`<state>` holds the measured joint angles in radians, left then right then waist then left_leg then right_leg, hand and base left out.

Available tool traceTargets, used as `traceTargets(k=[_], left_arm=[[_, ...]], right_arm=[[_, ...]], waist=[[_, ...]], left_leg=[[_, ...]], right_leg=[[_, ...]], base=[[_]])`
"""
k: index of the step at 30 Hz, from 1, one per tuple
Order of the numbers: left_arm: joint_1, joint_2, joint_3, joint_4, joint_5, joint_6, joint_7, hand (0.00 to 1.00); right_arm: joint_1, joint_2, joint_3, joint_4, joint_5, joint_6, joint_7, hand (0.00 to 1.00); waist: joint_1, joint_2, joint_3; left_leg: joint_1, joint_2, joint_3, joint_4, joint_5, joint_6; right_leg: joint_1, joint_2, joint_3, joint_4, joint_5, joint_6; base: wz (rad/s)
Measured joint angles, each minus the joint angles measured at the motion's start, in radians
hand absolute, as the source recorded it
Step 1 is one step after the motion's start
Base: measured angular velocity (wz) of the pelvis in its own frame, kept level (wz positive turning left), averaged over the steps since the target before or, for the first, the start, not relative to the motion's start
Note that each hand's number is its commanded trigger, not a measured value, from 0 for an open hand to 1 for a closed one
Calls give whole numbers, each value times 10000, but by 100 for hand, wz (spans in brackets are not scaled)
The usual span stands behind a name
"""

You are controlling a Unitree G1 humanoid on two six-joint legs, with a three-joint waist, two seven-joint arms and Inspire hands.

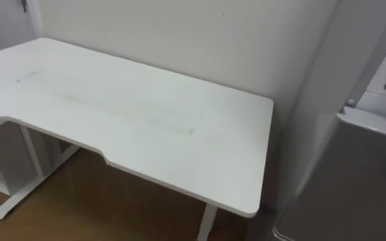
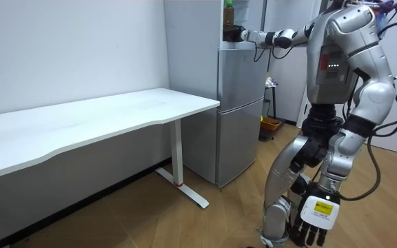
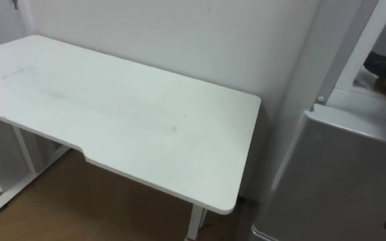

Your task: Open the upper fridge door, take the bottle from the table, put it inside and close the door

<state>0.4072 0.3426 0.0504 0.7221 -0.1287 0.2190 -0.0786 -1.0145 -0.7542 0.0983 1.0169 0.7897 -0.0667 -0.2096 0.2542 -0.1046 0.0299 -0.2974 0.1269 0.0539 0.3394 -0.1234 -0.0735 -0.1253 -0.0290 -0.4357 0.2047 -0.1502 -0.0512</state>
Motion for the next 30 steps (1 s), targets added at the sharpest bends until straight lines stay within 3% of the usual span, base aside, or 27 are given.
traceTargets(k=[12, 20, 23, 25, 30], left_arm=[[4, -13, -3, -170, 26, 9, -1, 0], [241, -14, 33, -348, 115, 32, -139, 0], [298, -107, 70, -349, 132, 41, -155, 0], [404, -127, 102, -349, 131, 49, -186, 0], [643, -143, 154, -417, 131, 53, -235, 0]], right_arm=[[-90, -70, -17, 33, -530, -74, -50, 0], [-88, -96, -43, 176, -400, 58, 823, 0], [-67, -107, -49, 288, -403, 358, 1292, 0], [-40, -99, -39, 307, -393, 712, 1607, 0], [105, 16, -37, 139, 49, 1256, 2241, 0]], waist=[[55, 67, -16], [-14, 77, -38], [-45, 106, -103], [-292, 1, -304], [-650, -92, -331]], left_leg=[[-13, -18, 8, -120, 155, 56], [323, -29, 69, -237, 165, 36], [703, -91, 97, -425, 164, 34], [912, -162, 83, -611, 183, 15], [1608, -190, 263, -929, 138, -12]], right_leg=[[-116, -33, -49, 4, 99, 22], [149, -11, 106, -30, 108, -13], [377, -40, 204, -44, 58, -26], [486, -93, 194, -23, -13, 3], [1152, -123, 162, -182, -104, 63]], base=[[0], [-1], [1], [8], [-2]])
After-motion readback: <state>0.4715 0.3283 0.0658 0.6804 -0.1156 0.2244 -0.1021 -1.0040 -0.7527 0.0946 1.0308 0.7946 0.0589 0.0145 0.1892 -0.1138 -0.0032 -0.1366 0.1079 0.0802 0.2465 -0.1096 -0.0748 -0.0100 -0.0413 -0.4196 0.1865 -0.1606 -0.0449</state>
